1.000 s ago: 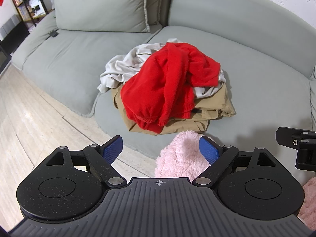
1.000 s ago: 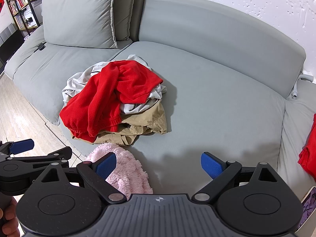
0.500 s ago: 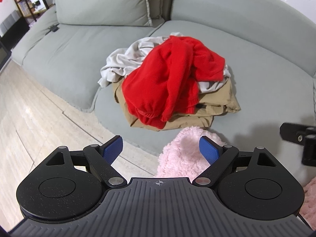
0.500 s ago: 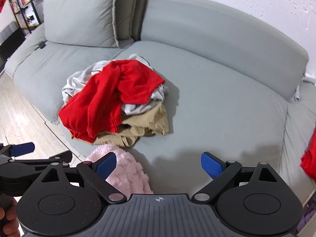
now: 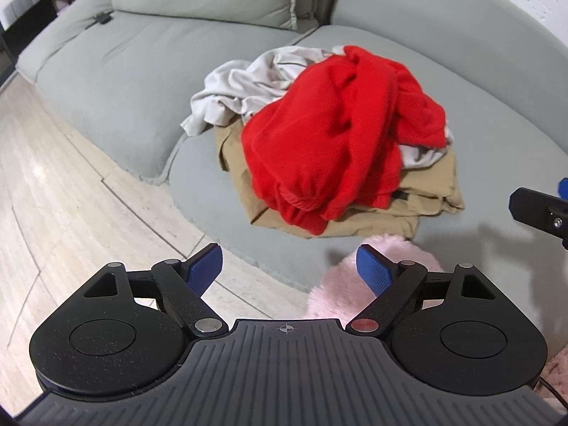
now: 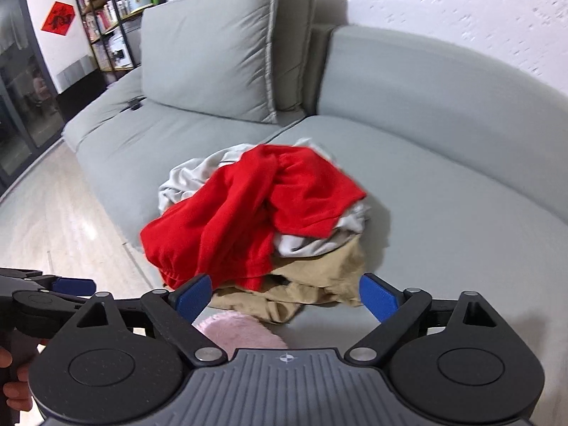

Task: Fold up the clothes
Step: 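Grasp the red shirt with the left tool while the right tool grasps it too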

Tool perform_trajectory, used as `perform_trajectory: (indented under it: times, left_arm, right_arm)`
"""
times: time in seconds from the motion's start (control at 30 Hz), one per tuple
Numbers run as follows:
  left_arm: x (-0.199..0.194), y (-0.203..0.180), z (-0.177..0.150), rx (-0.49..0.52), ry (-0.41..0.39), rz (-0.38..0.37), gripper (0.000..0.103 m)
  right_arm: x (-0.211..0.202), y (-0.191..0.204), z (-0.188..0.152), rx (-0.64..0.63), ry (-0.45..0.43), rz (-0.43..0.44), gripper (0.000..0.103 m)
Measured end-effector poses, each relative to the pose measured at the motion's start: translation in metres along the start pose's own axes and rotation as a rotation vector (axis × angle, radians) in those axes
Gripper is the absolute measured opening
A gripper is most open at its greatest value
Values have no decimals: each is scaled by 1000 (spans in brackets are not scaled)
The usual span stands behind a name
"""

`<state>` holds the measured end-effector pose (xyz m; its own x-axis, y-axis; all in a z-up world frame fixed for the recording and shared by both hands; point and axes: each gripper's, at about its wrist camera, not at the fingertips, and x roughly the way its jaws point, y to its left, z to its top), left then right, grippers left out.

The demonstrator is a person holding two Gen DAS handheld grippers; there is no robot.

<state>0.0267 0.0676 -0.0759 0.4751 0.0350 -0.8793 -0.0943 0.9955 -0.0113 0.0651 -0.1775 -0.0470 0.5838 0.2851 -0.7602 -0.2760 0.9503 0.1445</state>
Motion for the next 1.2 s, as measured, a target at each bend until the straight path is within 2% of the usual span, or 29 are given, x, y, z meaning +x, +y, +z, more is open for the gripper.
perform_trajectory:
  times: [0.07,0.13,0.17,0.27,0.33,0.4,0.57,0.6,0.63,0.67,0.7,0.73,0.8,0.97,1.03,1.07,1.2]
  left_arm:
    - [6,7,3,-8,-26,2,85]
    - [10,12,6,-12,-48,-2,82]
    - [13,14,9,-13,-58,-9,82]
    - [23,19,23,-24,-83,-33,82]
    - [32,23,33,-55,-83,-51,82]
    - [38,27,38,-80,-76,-62,83]
    - [65,34,50,-113,-51,-57,84]
    - [69,34,52,-116,-43,-56,83]
    - [71,33,53,-110,-40,-60,83]
    - [72,33,53,-103,-38,-65,78]
    - [72,30,53,-82,-35,-81,61]
    - [72,27,53,-63,-32,-98,35]
    - [70,24,53,-59,-17,-140,3]
    - [45,5,52,-9,-59,-156,2]
    - [34,-3,53,11,-79,-166,2]
    - [29,-6,54,20,-87,-171,2]
    - [-3,-42,54,100,-139,-226,2]
  right_arm:
    - [19,4,3,1,26,15,77]
    - [33,8,7,-3,34,40,64]
    - [38,10,8,-6,35,54,62]
    - [62,20,18,-18,46,107,61]
    - [79,26,26,6,51,146,66]
    - [90,27,30,44,67,164,73]
    - [120,24,35,134,111,188,76]
    - [126,24,36,146,116,191,70]
    - [130,24,36,153,119,196,53]
    - [133,24,36,153,126,206,40]
    - [133,25,36,151,137,208,18]
    - [133,25,35,148,157,202,11]
    - [126,22,33,148,147,181,9]
    - [82,4,28,127,46,73,8]
    - [48,-16,23,152,-18,14,7]
    - [44,-21,24,160,-29,3,7]
    - [-12,-66,12,255,-127,-107,6]
